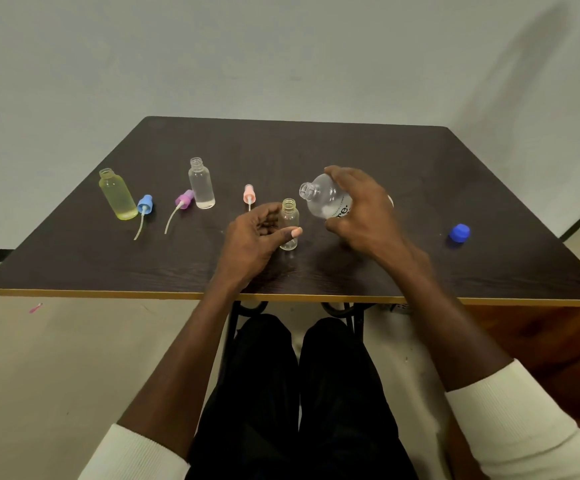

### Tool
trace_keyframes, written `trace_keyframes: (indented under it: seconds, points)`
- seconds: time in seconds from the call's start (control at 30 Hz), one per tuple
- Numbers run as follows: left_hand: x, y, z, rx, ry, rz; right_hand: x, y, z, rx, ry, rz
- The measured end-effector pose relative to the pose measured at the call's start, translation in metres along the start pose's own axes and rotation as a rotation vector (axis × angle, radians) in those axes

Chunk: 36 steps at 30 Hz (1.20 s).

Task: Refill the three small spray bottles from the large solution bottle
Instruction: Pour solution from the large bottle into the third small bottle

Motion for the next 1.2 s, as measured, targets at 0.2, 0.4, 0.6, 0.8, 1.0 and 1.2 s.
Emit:
trace_keyframes:
  seconds: [0.2,0.4,0.6,0.8,1.0,1.2]
  points:
    - [0.001,0.001,0.002,0.008,0.019,-0.007,0.000,0.004,0.002,0.030,-0.019,0.051]
    - [0.002,0.002,0.002,0.005,0.032,-0.005,0.000,0.007,0.009,0.067,-0.033,0.120]
    - [0.003,0.002,0.002,0.005,0.031,0.002,0.002,0.011,0.010,0.089,-0.077,0.122]
    - [0.002,0.001,0.000,0.008,0.029,0.004,0.007,0.013,0.013,0.112,-0.101,0.134]
    - [0.002,-0.001,-0.001,0.005,0.026,0.001,0.007,0.014,0.014,0.139,-0.119,0.129]
    - [0.002,-0.002,-0.002,0.008,0.024,0.007,0.008,0.017,0.015,0.160,-0.169,0.136]
Point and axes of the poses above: each hand's wrist, its own y-axis towards the middle knuckle, its own x-axis out of the back of the hand, z = x × y, the point moved 1 cm from there along y, towards the middle knuckle, and after that the axes turned 12 degrees about x, right-handed, at the moved point
